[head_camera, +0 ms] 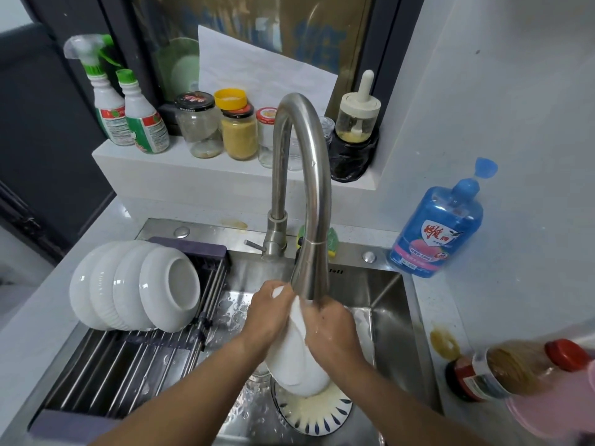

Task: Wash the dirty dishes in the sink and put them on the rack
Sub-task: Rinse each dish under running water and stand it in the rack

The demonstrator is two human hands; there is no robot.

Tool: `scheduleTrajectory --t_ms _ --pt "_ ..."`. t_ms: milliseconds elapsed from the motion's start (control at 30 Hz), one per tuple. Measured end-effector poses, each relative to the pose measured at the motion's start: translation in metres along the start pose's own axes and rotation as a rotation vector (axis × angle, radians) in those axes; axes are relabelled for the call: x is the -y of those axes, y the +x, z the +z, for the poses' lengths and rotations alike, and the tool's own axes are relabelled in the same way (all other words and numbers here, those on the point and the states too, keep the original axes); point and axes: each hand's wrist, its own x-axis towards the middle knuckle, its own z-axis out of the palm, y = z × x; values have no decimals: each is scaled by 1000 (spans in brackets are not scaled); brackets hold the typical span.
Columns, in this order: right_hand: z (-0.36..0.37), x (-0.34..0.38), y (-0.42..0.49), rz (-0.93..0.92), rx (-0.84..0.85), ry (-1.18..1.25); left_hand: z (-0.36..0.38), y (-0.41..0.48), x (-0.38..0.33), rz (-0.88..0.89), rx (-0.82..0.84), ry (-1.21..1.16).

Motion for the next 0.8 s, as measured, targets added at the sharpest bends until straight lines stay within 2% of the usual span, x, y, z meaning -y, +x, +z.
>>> scheduleTrajectory --t_ms 67,133,167,233,333,433,533,633,800 --pt "1 -3 1 -10 4 72 -4 7 -4 -88 19 -29" --pt "3 -6 2 40 -12 206 -9 9 0 -212 -31 -97" --pt "3 -7 3 71 -34 268 -12 10 6 -281 -39 -181" --pt "3 -7 8 160 -104 349 -16 5 21 -389 51 -406" --pt "7 -16 21 383 -222 501 -19 -7 38 -500 155 -719" --pt "17 -30 27 609 -283 672 -17 -20 43 -534 244 -1051" --pt "28 -44 29 753 -251 752 -21 -28 41 -492 319 -1132" --pt "36 -51 29 690 -204 470 -24 -24 43 -463 296 -1036" --pt "58 -38 17 286 43 -137 -16 -19 48 -426 126 -858"
